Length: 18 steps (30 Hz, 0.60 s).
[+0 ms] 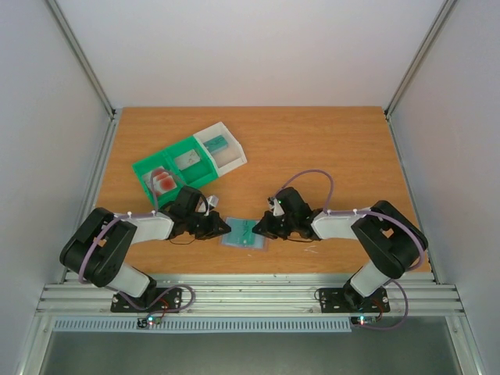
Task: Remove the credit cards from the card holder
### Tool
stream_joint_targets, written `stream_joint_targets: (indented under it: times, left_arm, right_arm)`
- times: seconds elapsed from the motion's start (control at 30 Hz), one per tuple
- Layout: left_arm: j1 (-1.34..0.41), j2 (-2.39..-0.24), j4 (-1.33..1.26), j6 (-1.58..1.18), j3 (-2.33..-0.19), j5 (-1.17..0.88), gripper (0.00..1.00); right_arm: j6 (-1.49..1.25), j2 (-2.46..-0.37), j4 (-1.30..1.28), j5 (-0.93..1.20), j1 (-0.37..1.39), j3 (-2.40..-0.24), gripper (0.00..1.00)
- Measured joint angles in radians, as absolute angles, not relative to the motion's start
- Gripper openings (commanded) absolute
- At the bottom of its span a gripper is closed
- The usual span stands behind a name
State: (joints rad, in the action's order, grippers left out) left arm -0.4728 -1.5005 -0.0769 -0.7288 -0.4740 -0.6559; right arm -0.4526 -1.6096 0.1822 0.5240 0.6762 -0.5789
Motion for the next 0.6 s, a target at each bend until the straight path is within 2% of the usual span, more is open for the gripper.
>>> stream_joint_targets:
  times: [0.2,0.6]
  left_arm:
    - [-0.473,-1.493,-0.079,-0.732,-0.474,-0.657,0.16]
    - [-0.489,-1.29,0.001,-0.793,-0.478,-0.643,0.58]
  right_arm:
    - [-0.452,-1.523,0.117,0.501,0.675,-0.572,0.01]
    - [-0.472,-1.338,0.034,0.464,0.673,-0.563,0.01]
